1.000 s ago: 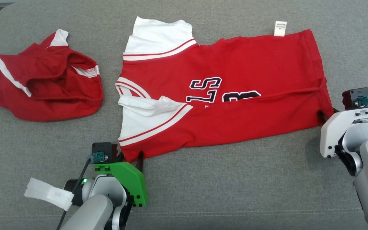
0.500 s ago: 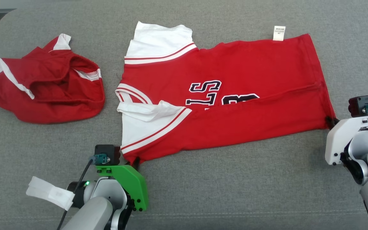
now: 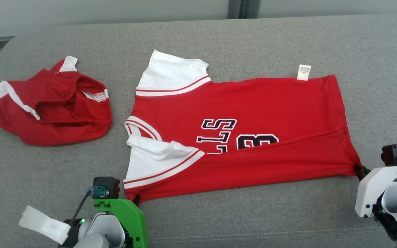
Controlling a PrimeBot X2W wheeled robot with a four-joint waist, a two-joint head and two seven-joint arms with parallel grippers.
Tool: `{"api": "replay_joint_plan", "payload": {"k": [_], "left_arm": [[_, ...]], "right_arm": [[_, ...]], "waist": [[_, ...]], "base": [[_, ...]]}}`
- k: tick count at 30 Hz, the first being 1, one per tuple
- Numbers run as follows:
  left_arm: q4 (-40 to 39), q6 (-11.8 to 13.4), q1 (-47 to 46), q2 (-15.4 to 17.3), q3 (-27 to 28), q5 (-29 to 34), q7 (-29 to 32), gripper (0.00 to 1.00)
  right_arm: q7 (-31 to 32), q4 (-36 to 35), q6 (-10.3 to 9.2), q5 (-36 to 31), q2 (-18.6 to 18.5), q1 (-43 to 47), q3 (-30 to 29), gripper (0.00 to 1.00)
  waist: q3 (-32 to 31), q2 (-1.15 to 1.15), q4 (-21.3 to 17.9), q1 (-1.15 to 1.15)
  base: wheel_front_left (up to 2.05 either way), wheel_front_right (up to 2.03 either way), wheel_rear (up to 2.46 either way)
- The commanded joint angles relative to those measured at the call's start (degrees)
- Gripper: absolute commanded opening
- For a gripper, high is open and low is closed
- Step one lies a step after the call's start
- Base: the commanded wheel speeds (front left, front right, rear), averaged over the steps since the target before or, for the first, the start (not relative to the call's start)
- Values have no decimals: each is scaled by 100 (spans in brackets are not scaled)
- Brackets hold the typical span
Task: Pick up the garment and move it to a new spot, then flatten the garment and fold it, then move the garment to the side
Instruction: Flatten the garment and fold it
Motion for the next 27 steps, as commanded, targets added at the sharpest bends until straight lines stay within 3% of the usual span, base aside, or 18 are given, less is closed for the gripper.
{"api": "replay_joint_plan", "payload": {"k": [1, 10, 21, 27], "left_arm": [[-12, 60, 123, 121, 24, -25, 15, 0], [-370, 153, 480, 292, -85, -87, 211, 0], [-603, 351, 855, 361, -107, -249, 394, 0], [-612, 332, 979, 423, -140, -265, 437, 0]], "right_arm": [[15, -62, -14, 33, -9, 152, -70, 0], [141, -412, -14, -31, 244, 727, -255, 0], [215, -421, -13, -64, 326, 964, -251, 0], [289, -400, -13, -32, 335, 1024, -219, 0]], "waist": [[-103, 0, -59, 0], [-238, 0, -156, 0], [-381, 0, -115, 0], [-435, 0, -78, 0]], "base": [[0, 0, 0], [0, 0, 0], [0, 0, 0], [0, 0, 0]]}}
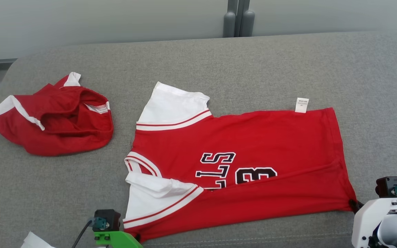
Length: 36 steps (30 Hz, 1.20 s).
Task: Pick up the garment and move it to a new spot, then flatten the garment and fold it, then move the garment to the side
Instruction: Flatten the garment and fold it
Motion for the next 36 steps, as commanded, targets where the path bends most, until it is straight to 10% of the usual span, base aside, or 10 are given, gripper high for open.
{"api": "replay_joint_plan", "payload": {"k": [1, 2, 3, 12, 25, 36], "left_arm": [[29, -4, 106, 86, 13, -5, -12, 0], [31, -31, 121, 99, 11, 3, -57, 25], [35, -49, 140, 100, 25, 27, -136, 98], [215, -251, 368, -44, 239, -169, -777, 100], [298, -440, 259, -376, 1126, 101, -3263, 100], [-171, -579, 443, -608, 1960, 832, -3507, 100]], "right_arm": [[19, 14, -12, 14, -10, 72, -17, 0], [24, 13, -12, 19, -1, 92, -29, 31], [44, 14, -12, 32, 14, 123, -29, 100], [-286, -315, -11, -98, 100, 356, -339, 100], [-1386, -853, -11, -42, 954, 514, -721, 100], [-2596, -1014, -10, -166, 1163, 411, 34, 100]], "waist": [[-24, 0, 13, 0], [-36, 0, 18, 0], [-52, 0, 23, 0], [-360, 0, 83, 0], [-832, 0, 346, 0], [-1039, 0, 371, 0]], "base": [[0, 0, 0], [0, 0, 0], [0, 0, 0], [0, 0, 0], [0, 0, 0], [0, 0, 0]]}}
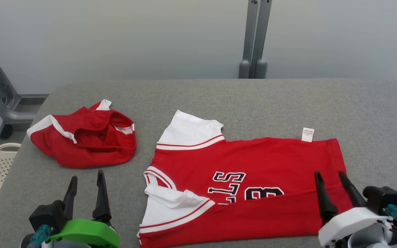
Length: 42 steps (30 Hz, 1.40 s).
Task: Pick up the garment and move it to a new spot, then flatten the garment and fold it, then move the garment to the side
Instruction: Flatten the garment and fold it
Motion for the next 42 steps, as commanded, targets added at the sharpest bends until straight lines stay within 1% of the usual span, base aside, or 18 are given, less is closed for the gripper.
{"api": "replay_joint_plan", "payload": {"k": [1, 3, 5, 7, 11, 13, 20, 23, 28, 38, 42], "left_arm": [[-28, -71, 114, -4, 85, 157, -15, 100], [-33, -173, 150, 114, 56, 385, -16, 100], [1, -215, 185, 143, 34, 455, -16, 100], [26, -336, 208, 202, -9, 557, -17, 100], [95, -490, 326, 228, 16, 532, -17, 100], [129, -529, 471, 189, 100, 477, -18, 100], [157, -480, 730, 114, 235, 369, -17, 100], [131, -452, 732, 148, 260, 365, 0, 100], [42, -426, 601, 223, 188, 471, 62, 100], [-14, -405, 494, 225, 49, 522, 214, 100], [19, -420, 318, 288, -14, 577, 344, 100]], "right_arm": [[-87, 52, -6, -211, -2, -72, 120, 100], [-118, 101, -6, -494, 2, -116, 299, 100], [-128, 119, -6, -552, -2, -148, 331, 100], [-159, 141, -6, -665, 11, -181, 452, 100], [-117, 201, -7, -755, 18, -187, 619, 100], [-40, 241, -7, -848, 22, -103, 674, 100], [15, 268, -6, -893, 27, 97, 595, 100], [42, 255, -6, -856, 28, 117, 623, 100], [39, 240, -6, -867, 28, 68, 635, 100], [70, 305, -6, -957, 28, -4, 597, 100], [252, 275, -6, -1108, -17, -175, 691, 100]], "waist": [[-33, 0, -13, 0], [-61, 0, -25, 0], [-74, 0, -34, 0], [-96, 0, -41, 0], [-127, 0, -53, 0], [-147, 0, -76, 0], [-177, 0, -81, 0], [-165, 0, -102, 0], [-132, 0, -127, 0], [-31, 0, -151, 0], [89, 0, -185, 0]], "base": [[0, 0, 0], [0, 0, 0], [0, 0, 0], [0, 0, 0], [0, 0, 0], [0, 0, 0], [0, 0, 0], [0, 0, 0], [0, 0, 0], [0, 0, 0], [0, 0, 0]]}}
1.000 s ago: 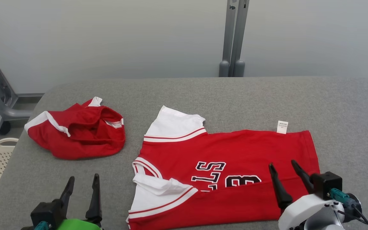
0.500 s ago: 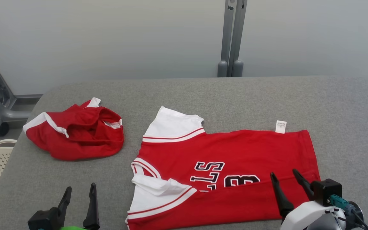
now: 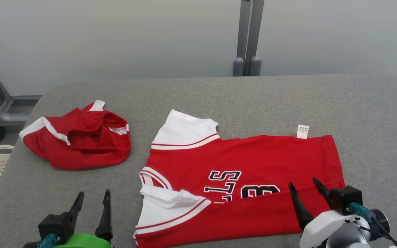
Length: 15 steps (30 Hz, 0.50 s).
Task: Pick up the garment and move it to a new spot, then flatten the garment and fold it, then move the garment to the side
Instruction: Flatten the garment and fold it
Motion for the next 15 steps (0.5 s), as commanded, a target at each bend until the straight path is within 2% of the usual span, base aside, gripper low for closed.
{"api": "replay_joint_plan", "payload": {"k": [1, 8, 15], "left_arm": [[26, -30, -177, 72, -19, 33, 90, 100], [295, -306, -1016, 211, -298, 163, 774, 100], [920, -675, -2632, 109, -588, 239, 1780, 100]], "right_arm": [[128, -11, -6, -42, -76, -124, 58, 100], [1174, 36, -7, 222, -645, -690, 501, 100], [2474, 65, -6, 663, -1352, -1943, 856, 100]], "waist": [[88, 0, -33, 0], [435, 0, -96, 0], [1326, 0, -283, 0]], "base": [[0, 0, 0], [0, 0, 0], [0, 0, 0]]}}
